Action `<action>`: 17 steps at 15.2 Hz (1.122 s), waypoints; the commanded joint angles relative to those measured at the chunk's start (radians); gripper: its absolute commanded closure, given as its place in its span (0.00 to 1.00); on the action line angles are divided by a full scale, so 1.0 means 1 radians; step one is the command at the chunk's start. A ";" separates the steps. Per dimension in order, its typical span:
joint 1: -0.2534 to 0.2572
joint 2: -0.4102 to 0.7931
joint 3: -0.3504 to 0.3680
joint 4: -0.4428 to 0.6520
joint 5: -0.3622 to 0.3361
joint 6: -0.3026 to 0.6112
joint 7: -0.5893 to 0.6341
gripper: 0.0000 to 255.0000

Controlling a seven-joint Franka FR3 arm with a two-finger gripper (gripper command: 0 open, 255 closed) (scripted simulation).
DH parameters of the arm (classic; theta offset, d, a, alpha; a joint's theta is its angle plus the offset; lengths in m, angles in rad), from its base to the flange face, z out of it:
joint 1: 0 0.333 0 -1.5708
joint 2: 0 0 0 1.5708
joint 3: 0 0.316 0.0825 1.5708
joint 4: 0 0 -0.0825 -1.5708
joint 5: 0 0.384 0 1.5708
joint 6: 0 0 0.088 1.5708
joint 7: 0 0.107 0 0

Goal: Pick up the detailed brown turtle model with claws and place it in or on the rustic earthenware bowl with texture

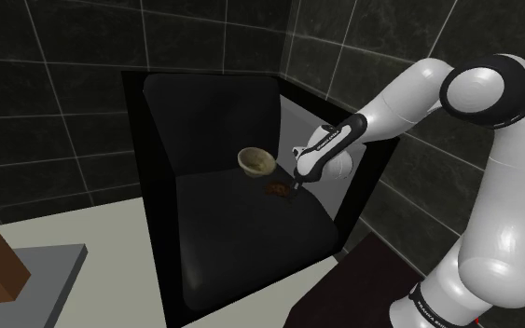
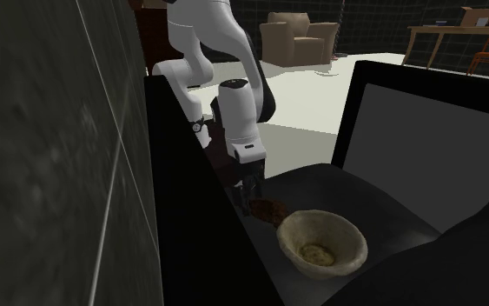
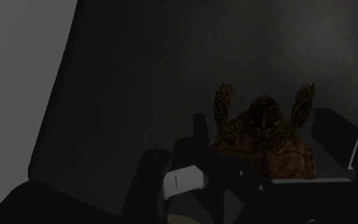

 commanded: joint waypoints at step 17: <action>0.037 -0.107 -0.051 -0.009 -0.068 -0.098 0.058 1.00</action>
